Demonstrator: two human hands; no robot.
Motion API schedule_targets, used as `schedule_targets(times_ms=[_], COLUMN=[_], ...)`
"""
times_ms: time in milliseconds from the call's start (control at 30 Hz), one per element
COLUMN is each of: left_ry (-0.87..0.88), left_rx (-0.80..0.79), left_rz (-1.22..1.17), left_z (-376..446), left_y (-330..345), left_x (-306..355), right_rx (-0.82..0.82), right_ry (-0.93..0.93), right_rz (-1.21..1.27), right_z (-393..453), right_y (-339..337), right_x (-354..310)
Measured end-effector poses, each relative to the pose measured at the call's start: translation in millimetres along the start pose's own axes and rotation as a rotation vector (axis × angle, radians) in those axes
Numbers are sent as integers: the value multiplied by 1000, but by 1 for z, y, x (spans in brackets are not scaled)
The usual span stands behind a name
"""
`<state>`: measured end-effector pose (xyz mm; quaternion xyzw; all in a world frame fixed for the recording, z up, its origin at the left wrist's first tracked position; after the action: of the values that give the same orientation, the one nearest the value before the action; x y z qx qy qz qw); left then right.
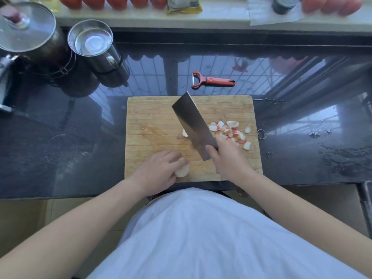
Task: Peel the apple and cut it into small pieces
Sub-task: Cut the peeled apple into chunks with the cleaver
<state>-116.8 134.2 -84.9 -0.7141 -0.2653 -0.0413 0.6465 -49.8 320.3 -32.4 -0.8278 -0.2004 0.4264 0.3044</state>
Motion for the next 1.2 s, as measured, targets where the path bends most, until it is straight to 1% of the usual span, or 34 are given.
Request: schedule_targets(times_ms=[33,100,167,233,300,467,567,633,833,967,1100,1200], left_ry=[-121,-446,-726,-873,-942,-1056,-1109,-1123,-1155,-1155,-1038,-988], left_rx=[14,61,177,264,307,362,368,376,415,407,372,341], left_rz=[-91,-335,-593,-691,-758,-878,-897,-924,-910,-900,-877,-846], left_z=[-1,-7,-13,-17,-19,-19,-19,-17,-15,-15,-18,-21], left_y=[-1,1,2,0,-2,-5,-6,-7,-9,-8,-7,-7], left_x=[-4,-16,-26,-28,-26,-28,-29,-28,-31,-31,-28,-32], right_rx=[14,24,9,-11,-41,-110,-110,-91,-120,-137,-143,-127], right_ry=[-3,9,29,36,30,-93,-211,-266,-241,-234,-228,-196], right_rz=[16,35,23,-34,-124,-384,-500,-521,-521,-518,-522,-487], right_z=[1,2,0,-7,-18,-36,-36,-34,-26,-22,-19,-18], right_y=[-3,-8,-7,-3,3,15,20,20,25,26,27,26], right_x=[-1,-3,-2,-1,-2,-14,-21,-24,-22,-24,-25,-23])
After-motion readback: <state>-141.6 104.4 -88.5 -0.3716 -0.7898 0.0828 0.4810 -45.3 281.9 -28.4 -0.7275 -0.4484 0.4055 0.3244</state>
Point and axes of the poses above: each hand's wrist, its own z-axis towards the middle knuckle, its own y-axis out of the palm, x = y × z, the point moved 5 cm from there along z, towards the middle knuckle, and after that the axes turned 2 degrees about -x, right-handed, at the moved point
